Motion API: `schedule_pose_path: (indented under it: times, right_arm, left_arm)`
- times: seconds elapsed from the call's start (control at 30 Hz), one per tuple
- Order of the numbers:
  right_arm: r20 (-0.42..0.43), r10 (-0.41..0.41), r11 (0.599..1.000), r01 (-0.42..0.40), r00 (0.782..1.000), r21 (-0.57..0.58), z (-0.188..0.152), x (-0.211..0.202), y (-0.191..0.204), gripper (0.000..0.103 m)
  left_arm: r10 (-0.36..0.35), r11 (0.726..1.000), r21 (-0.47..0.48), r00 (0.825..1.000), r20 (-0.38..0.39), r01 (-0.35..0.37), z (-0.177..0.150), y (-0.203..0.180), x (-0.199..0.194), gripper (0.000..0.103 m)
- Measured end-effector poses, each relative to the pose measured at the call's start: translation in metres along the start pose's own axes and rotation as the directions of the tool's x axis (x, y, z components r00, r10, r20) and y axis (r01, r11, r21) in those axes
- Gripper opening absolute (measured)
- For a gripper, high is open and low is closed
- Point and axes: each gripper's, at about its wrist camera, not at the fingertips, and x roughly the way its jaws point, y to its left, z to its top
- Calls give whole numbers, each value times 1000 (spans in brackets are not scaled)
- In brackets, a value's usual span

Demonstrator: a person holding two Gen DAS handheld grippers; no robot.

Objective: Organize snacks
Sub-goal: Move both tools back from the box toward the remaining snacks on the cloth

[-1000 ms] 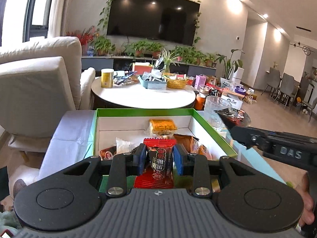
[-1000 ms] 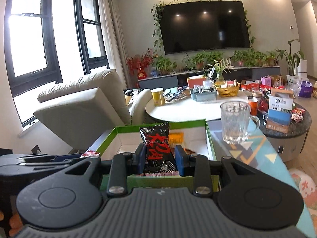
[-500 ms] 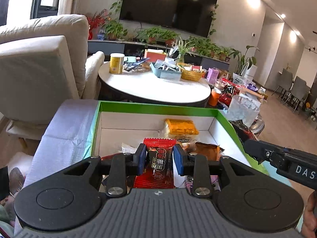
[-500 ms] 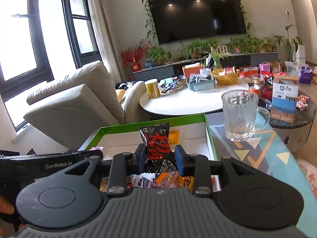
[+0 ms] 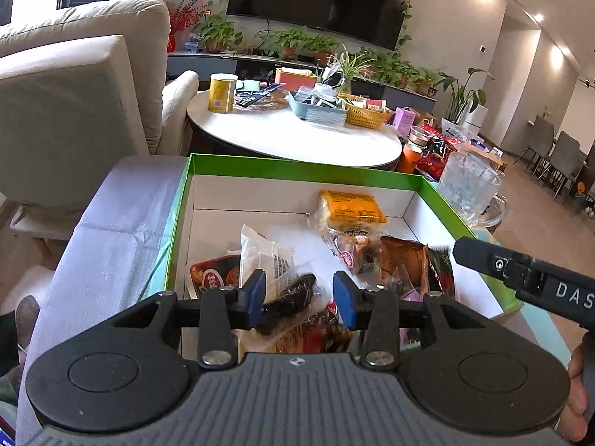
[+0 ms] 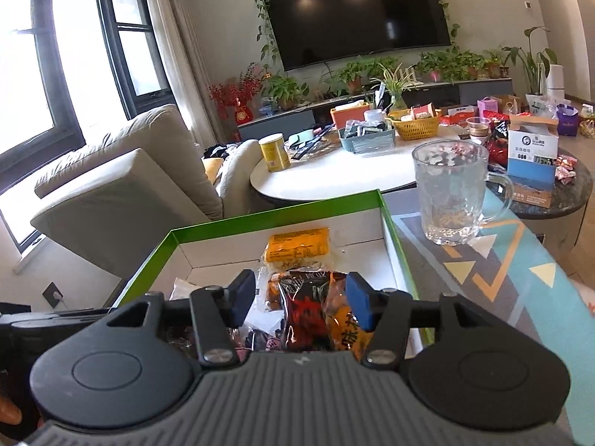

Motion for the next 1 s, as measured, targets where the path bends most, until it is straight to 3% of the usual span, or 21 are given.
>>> schedule_pose_path:
  times: [0.37,0.6,0.83,1.0]
  right_arm:
    - [15,-1,1000,0,1000,4,-8,-22,-6,61]
    - [38,-70,997,69,997,25,-27,-44,-29,62]
    - [-24,-172,978,173,985,113,-45,-42,-65,62]
    - [-86,-175,967,188,981,175,-52,-29,-80,62]
  left_arm:
    - [-9,1000,10,1000,23,9,-7,-3,-22,40]
    - [-16,1000,-2,999,51,16,-25,8,-48,40]
    - [-45,998,40,997,56,43,-39,10,-67,40]
    - [-61,996,73,998,17,60,-51,3,-71,40]
